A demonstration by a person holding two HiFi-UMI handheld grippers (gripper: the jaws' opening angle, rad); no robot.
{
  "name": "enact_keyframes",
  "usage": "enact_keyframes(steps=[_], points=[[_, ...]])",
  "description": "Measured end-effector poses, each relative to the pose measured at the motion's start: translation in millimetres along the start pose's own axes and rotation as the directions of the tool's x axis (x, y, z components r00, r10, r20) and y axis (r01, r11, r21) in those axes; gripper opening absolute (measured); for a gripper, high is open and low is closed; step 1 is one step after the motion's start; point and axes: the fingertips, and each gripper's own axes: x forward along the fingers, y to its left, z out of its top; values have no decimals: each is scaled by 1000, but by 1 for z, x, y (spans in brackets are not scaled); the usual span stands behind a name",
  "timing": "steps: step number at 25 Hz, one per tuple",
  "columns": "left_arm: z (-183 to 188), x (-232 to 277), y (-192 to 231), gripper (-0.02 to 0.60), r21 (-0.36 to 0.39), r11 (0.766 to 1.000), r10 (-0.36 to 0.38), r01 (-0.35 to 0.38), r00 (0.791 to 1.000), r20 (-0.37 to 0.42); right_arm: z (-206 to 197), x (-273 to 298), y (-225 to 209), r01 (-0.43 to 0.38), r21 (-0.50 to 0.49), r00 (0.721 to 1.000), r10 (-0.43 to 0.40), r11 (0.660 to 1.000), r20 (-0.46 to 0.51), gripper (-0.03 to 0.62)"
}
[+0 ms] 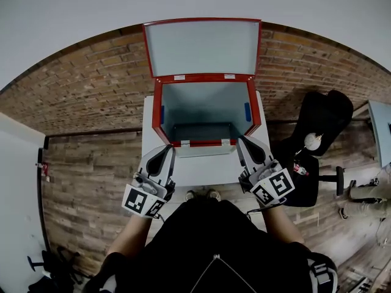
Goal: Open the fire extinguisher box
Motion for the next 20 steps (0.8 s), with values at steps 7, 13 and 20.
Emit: enact_keyframes(steps=[7,13,20], points=[[-20,-7,-22,48,-14,1000,-6,5,998,-55,-10,-15,14,-11,-27,999,10,1000,-40,18],[-27,-10,-33,48,-16,1000,-21,19,997,-75,-10,-23,20,-18,-44,998,15,999,-53,18],[-30,-13,-40,48,14,1000,-23,24,994,-103,-13,-26,28,-48,-26,997,47,998,-56,18]])
